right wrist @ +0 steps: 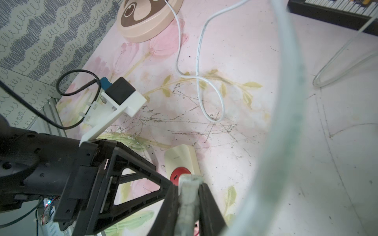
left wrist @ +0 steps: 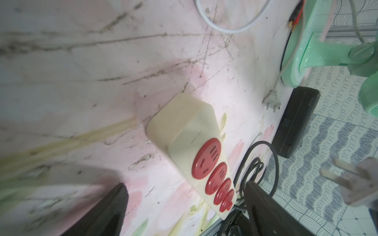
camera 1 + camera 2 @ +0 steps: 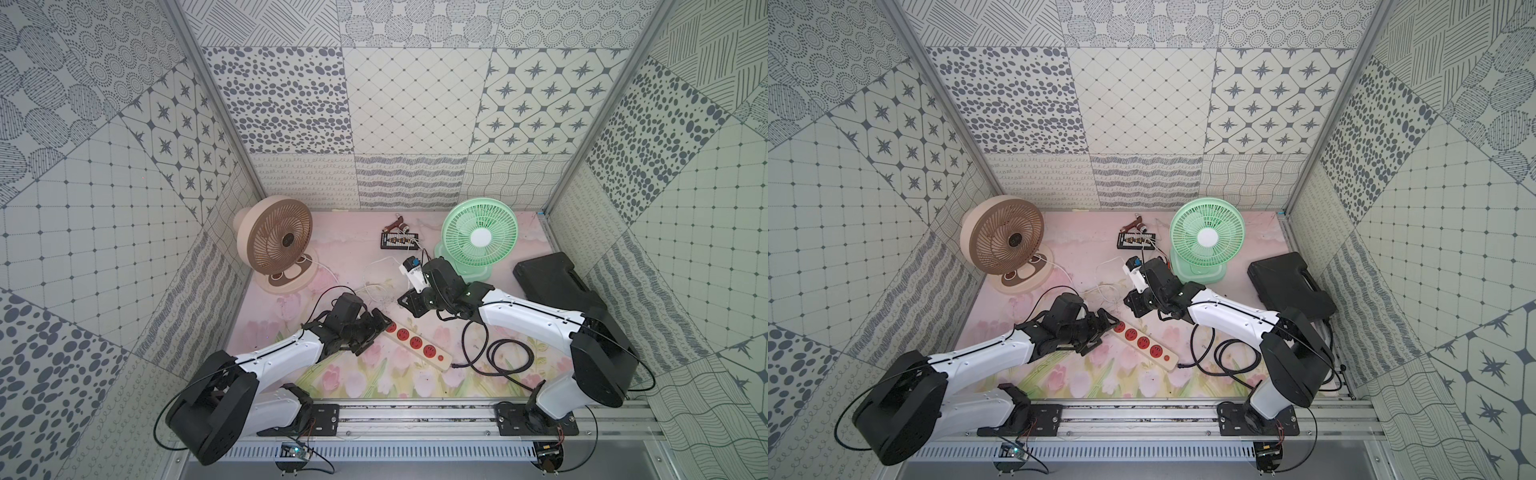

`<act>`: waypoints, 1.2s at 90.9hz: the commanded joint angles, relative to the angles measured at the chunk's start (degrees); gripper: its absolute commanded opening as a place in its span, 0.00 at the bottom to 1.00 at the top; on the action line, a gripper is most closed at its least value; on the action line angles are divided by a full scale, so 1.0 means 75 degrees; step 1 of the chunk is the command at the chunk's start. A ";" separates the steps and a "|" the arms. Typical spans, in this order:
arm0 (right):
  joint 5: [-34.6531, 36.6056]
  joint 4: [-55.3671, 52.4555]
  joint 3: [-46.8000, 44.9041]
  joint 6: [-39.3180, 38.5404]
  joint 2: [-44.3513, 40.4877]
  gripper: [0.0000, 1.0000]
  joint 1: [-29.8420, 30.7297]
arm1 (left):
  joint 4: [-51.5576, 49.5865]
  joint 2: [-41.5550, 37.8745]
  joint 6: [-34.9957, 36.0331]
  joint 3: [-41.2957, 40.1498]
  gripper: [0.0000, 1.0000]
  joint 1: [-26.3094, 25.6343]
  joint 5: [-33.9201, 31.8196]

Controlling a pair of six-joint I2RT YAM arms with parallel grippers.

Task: Plug the desk fan into the power strip
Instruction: Adjust the socket at the center of the board.

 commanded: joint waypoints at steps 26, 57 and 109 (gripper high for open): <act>-0.1194 0.0871 -0.0471 0.0894 -0.0450 0.00 -0.0877 | 0.2002 0.1921 0.0278 0.1316 0.92 0.0056 -0.0301; -0.0948 0.0611 -0.0599 0.0484 -0.0489 0.00 -0.0808 | 0.1186 0.1469 0.1049 0.1907 0.92 0.0537 -0.0043; -0.0018 -0.0086 -0.0083 -0.0366 0.0236 0.00 -0.0170 | -0.0910 -0.3047 0.2922 0.0429 0.99 0.0537 -0.1686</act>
